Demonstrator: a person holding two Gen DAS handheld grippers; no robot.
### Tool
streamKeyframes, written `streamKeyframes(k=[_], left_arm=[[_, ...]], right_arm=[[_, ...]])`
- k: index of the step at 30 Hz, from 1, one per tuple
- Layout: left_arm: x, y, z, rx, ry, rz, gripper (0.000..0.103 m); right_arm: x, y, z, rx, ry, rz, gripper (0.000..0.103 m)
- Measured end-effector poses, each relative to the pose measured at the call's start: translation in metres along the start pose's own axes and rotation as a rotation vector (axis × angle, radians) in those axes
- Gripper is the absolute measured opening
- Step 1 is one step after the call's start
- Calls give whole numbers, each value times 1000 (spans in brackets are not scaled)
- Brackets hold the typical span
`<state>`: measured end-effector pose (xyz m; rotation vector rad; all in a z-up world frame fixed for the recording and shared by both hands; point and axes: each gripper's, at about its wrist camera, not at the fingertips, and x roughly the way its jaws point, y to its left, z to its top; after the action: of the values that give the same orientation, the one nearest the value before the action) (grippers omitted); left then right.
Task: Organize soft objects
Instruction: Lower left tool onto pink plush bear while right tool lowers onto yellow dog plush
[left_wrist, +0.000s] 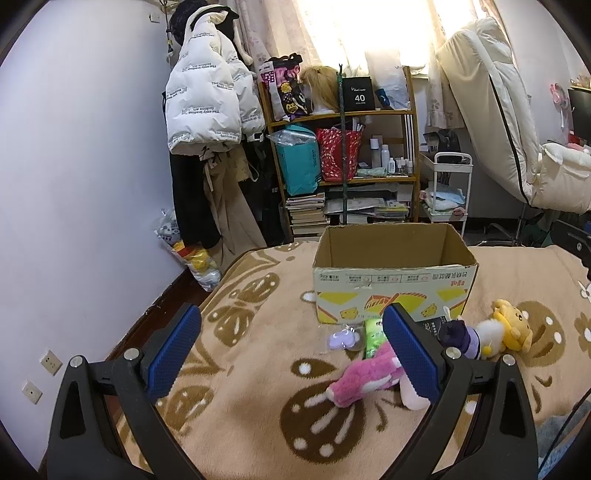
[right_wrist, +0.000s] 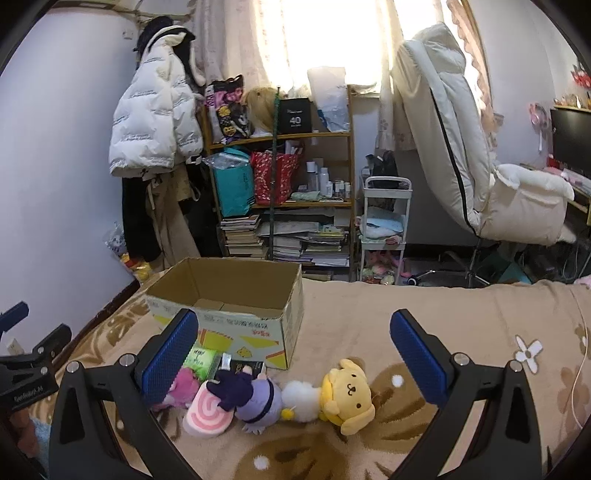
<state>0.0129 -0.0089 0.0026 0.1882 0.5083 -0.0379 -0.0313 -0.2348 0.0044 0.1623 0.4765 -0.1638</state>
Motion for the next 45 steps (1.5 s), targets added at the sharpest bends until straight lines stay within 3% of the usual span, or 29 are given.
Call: streamKeyframes(k=[11, 17, 24, 34, 39, 45], left_arm=[[38, -32, 15, 36, 87, -19, 98], [60, -52, 11, 94, 138, -51, 98], [85, -69, 2, 137, 203, -85, 98], [111, -90, -20, 202, 344, -168, 98], [124, -97, -35, 238, 415, -163, 98], [136, -97, -44, 267, 474, -162, 98]], right_arm=[[38, -14, 5, 8, 114, -56, 103], [59, -16, 6, 5, 159, 16, 103], [83, -10, 1, -21, 218, 17, 103], [130, -36, -26, 19, 434, -87, 103], [146, -55, -41, 84, 535, -111, 103], [159, -63, -52, 71, 601, -142, 103]])
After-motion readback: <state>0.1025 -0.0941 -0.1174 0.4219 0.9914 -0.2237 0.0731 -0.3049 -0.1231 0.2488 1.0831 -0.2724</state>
